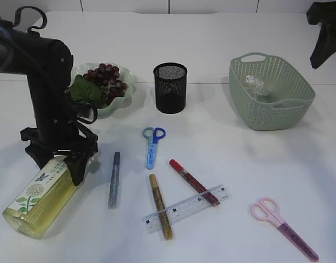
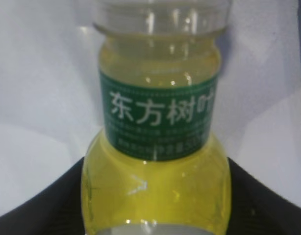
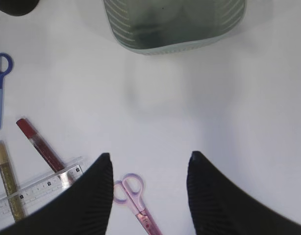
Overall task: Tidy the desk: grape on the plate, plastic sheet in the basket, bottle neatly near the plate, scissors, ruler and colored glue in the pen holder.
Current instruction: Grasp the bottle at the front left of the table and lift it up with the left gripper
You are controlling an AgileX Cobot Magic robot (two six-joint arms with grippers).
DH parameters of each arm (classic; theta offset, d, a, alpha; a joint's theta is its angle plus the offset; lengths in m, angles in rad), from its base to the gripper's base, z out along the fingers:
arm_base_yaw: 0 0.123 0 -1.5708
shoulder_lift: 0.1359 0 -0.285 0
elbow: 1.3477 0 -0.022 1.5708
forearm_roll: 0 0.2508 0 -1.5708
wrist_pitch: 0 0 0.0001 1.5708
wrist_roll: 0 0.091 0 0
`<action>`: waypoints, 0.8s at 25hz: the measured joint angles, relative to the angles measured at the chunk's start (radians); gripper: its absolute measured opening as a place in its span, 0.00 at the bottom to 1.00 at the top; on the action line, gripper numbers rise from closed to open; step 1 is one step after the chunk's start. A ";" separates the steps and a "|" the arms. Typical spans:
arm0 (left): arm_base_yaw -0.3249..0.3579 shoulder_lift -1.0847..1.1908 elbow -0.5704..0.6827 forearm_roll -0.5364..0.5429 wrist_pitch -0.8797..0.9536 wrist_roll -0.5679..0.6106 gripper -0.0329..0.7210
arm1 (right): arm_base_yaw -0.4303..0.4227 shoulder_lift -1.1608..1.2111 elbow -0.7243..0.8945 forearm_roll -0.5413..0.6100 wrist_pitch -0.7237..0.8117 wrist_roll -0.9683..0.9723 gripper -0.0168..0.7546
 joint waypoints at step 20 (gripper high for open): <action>0.000 0.020 -0.002 -0.011 -0.002 0.000 0.63 | 0.000 0.000 0.000 0.000 0.000 0.000 0.54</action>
